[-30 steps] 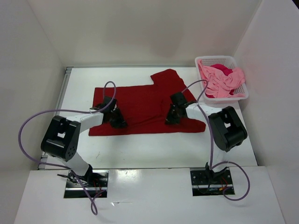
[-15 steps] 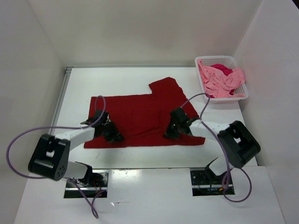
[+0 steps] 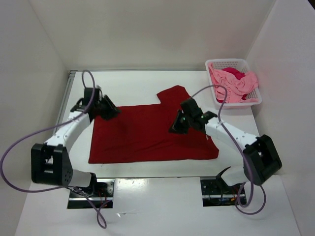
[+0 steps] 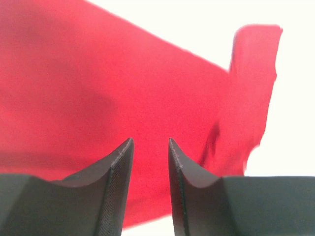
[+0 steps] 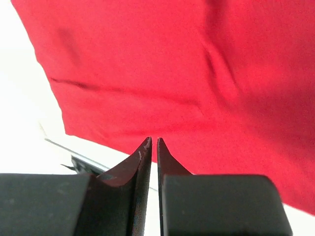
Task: Fold and stack the t-shirts
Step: Grap the side of the flattened tshirt furthest away from the robot with both arms
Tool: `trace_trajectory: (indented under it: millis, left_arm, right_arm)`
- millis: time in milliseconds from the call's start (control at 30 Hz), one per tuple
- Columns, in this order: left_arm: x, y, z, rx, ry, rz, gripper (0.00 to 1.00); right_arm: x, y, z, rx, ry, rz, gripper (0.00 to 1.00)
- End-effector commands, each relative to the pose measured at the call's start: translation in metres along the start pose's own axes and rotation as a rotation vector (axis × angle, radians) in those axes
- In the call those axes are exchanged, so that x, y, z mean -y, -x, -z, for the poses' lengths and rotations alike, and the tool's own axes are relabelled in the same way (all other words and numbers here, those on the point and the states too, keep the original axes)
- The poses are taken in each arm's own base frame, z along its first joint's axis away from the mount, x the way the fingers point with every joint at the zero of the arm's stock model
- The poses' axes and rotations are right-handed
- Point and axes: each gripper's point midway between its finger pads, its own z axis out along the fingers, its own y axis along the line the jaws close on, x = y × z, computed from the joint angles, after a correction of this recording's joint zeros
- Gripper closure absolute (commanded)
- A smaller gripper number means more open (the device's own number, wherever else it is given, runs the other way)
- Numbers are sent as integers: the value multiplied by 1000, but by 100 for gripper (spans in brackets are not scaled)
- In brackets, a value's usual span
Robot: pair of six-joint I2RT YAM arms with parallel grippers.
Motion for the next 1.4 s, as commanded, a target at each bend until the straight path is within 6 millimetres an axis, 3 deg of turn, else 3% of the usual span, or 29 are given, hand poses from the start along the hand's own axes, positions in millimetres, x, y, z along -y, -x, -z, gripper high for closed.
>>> trace_trajectory:
  millis: [0,33,67,133,167,267,400,600,867,933,1000,1033,1133,1267,1367]
  left_arm:
    - [-46,81,-28,184,170,-1,57]
    - [-56,93,-34,206,203,16,57]
    - [-82,102,-47,196,265,47,57]
    - [-90,135,-52,264,316,32,56]
    - [-104,141,-61,262,362,34,54]
    - [-106,171,-65,315,407,16,50]
    - [-118,184,-78,324,468,-2,46]
    - [-149,177,-96,276,575,-45,46]
    - [-159,164,-109,231,579,-41,49]
    - [-159,159,-112,209,566,-48,53]
    - [-158,156,-114,202,551,-48,66]
    - [-157,155,-115,196,542,-47,66]
    - [-156,152,-114,189,533,-46,80]
    - [-148,154,-105,204,512,-39,88]
    - [-144,152,-100,209,499,-31,94]
  right_arm:
    - [-29,41,-8,51,45,113,87]
    - [-28,47,-18,44,38,114,86]
    - [-40,60,-18,63,66,127,86]
    - [-46,68,-22,59,80,159,86]
    - [-54,73,-24,57,93,171,86]
    - [-61,76,-28,46,110,198,85]
    - [-56,70,-38,17,115,204,85]
    - [-45,65,-47,-2,94,206,85]
    - [-50,69,-47,5,102,209,83]
    - [-50,74,-48,12,100,203,81]
    - [-59,83,-47,36,112,209,76]
    - [-57,82,-51,28,104,206,76]
    - [-57,105,-54,73,90,188,68]
    - [-51,170,-57,196,52,154,55]
    - [-29,226,-68,304,-33,135,50]
